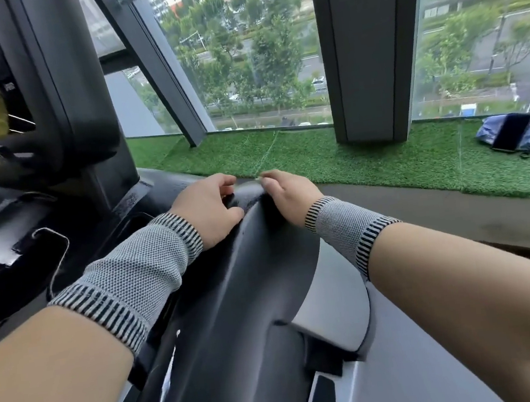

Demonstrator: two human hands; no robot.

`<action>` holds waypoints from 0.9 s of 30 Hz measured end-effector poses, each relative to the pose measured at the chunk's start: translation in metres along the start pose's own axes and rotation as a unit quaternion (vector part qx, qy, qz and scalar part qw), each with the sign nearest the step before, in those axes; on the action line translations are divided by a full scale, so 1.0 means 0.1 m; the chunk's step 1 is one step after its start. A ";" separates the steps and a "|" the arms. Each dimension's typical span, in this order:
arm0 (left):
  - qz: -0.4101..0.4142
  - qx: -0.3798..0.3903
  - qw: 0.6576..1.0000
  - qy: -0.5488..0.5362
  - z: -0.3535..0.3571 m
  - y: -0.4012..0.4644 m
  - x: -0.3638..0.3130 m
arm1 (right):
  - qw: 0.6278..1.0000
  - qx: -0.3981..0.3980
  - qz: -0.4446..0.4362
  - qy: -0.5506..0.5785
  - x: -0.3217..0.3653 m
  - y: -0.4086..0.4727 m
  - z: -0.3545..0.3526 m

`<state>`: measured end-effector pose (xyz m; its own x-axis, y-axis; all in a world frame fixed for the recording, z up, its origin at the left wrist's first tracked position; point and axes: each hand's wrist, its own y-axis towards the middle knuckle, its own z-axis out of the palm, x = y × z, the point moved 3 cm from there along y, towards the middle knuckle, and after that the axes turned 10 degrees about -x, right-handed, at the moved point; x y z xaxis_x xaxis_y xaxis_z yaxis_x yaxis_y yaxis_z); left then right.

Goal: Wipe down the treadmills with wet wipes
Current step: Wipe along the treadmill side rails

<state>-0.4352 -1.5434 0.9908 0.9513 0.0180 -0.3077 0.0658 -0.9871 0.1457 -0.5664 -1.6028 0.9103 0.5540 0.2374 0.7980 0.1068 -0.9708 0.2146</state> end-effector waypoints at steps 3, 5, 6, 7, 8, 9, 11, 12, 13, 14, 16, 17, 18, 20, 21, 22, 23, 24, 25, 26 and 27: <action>-0.002 0.003 1.000 -0.006 -0.01 0.00 -0.01 | 1.000 0.010 -0.028 0.000 0.12 0.04 -0.01; -0.004 0.002 1.000 -0.004 -0.02 -0.01 -0.02 | 0.999 0.010 0.042 -0.029 -0.04 0.10 0.00; -0.004 0.002 1.000 -0.004 -0.02 -0.01 -0.01 | 0.996 0.005 0.078 -0.047 -0.12 0.11 0.00; -0.004 0.001 1.000 -0.006 -0.02 -0.01 -0.01 | 0.994 0.000 0.099 -0.055 -0.18 0.09 0.00; -0.002 0.001 1.000 -0.009 -0.01 -0.01 -0.01 | 0.993 -0.005 0.107 -0.048 -0.18 0.03 0.00; -0.003 0.000 1.000 -0.013 -0.01 -0.01 0.00 | 0.995 -0.021 0.095 -0.024 -0.15 -0.05 0.00; -0.006 0.001 1.000 -0.026 -0.01 0.00 0.02 | 0.996 -0.078 0.020 0.041 -0.01 -0.25 0.01; -0.008 0.002 0.999 -0.032 -0.01 0.01 0.03 | 0.994 -0.089 -0.037 0.060 0.08 -0.37 0.02; -0.010 0.004 0.999 -0.036 -0.01 0.01 0.04 | 0.989 -0.090 -0.089 0.072 0.14 -0.48 0.06; -0.011 0.006 0.999 -0.038 0.00 0.02 0.05 | 0.986 -0.092 -0.116 0.078 0.14 -0.55 0.10; -0.008 0.008 0.999 -0.043 0.01 0.02 0.05 | 0.987 -0.112 -0.068 0.090 -0.02 -0.53 0.16; -0.006 0.007 0.999 -0.046 0.01 0.02 0.05 | 0.986 -0.124 -0.002 0.108 -0.12 -0.48 0.17; -0.004 0.007 0.999 -0.046 0.01 0.02 0.05 | 0.981 -0.129 0.073 0.129 -0.21 -0.44 0.17; 0.003 0.006 0.999 -0.039 0.01 0.02 0.05 | 0.970 -0.131 0.144 0.145 -0.26 -0.43 0.19; 0.007 0.005 0.999 -0.038 0.01 0.01 0.05 | 0.973 -0.138 0.114 0.145 -0.19 -0.48 0.19; 0.009 0.004 0.999 -0.038 0.01 0.01 0.06 | 0.979 -0.141 0.049 0.138 -0.08 -0.54 0.19; 0.011 0.003 0.999 -0.041 0.01 0.01 0.05 | 0.982 -0.132 -0.025 0.129 0.05 -0.63 0.19; 0.012 0.003 0.999 -0.043 0.01 0.00 0.05 | 0.983 -0.120 -0.082 0.116 0.15 -0.70 0.21; 0.013 0.002 0.999 -0.042 0.00 -0.01 0.04 | 0.983 -0.112 -0.109 0.099 0.19 -0.73 0.23; 0.015 -0.001 0.999 -0.036 0.00 -0.02 0.03 | 0.984 -0.116 -0.101 0.085 0.15 -0.71 0.26; 0.019 -0.003 0.999 -0.028 -0.01 -0.02 0.03 | 0.986 -0.128 -0.068 0.087 0.08 -0.66 0.28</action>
<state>-0.4325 -1.5408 0.9900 0.9349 -0.0276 -0.3539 0.0330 -0.9859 0.1641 -0.5462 -1.5378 0.8865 0.3970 0.3889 0.8313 -0.0532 -0.8945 0.4439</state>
